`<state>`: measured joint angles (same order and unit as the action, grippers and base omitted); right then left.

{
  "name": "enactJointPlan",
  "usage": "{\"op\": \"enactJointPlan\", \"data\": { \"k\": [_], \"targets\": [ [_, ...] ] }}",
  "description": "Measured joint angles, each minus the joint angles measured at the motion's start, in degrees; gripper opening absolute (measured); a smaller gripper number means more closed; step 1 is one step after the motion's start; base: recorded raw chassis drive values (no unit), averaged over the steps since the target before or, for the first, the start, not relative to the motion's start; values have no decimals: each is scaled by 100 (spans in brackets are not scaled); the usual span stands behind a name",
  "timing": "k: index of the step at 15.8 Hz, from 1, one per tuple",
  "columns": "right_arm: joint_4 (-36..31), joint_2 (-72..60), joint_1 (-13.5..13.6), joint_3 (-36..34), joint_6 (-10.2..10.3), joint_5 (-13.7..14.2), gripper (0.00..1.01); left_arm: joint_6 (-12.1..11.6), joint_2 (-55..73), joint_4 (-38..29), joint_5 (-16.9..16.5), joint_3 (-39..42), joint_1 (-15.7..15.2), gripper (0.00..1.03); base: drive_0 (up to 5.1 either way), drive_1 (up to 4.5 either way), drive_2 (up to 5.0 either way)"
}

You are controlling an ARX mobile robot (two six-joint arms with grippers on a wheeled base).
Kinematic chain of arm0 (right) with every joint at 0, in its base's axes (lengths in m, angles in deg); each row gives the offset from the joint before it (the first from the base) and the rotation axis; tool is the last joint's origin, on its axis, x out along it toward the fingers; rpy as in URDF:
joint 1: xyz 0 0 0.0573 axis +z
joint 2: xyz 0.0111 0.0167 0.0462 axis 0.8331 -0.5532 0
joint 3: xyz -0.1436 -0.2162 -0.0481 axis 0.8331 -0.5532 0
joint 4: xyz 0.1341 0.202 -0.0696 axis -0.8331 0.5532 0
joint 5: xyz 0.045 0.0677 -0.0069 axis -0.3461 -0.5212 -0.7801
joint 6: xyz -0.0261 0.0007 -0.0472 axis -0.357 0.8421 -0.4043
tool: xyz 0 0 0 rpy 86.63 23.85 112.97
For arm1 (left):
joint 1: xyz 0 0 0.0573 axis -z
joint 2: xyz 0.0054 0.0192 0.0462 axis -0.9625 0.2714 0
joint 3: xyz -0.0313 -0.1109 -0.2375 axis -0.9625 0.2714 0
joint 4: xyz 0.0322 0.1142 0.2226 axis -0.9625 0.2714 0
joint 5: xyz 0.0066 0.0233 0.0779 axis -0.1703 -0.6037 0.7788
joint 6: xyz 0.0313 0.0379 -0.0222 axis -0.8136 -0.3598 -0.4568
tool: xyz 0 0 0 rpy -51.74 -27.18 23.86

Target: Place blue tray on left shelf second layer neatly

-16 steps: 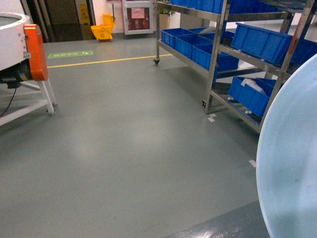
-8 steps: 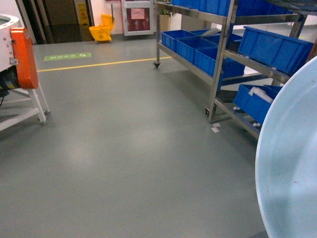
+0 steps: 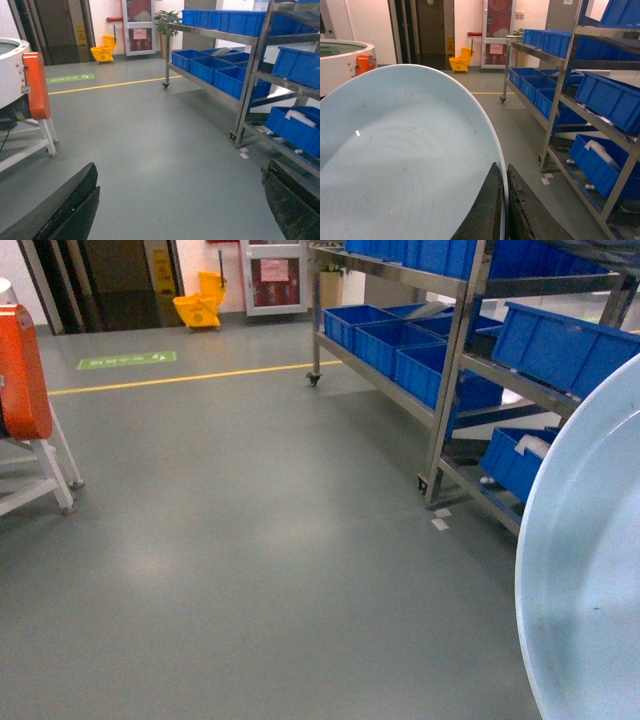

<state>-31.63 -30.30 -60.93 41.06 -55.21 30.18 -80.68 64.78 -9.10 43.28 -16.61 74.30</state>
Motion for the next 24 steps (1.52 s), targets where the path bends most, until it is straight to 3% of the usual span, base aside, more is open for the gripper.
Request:
{"op": "enactJointPlan", "data": {
  "k": [15,24],
  "targets": [
    [-9,2,0,0,0,0,2,0,0,-20,-2,0,-4,98,-114,316,-545],
    [-2,0,0,0,0,0,2,0,0,4,4,0,0,98,-145,-145,-145]
  ]
}}
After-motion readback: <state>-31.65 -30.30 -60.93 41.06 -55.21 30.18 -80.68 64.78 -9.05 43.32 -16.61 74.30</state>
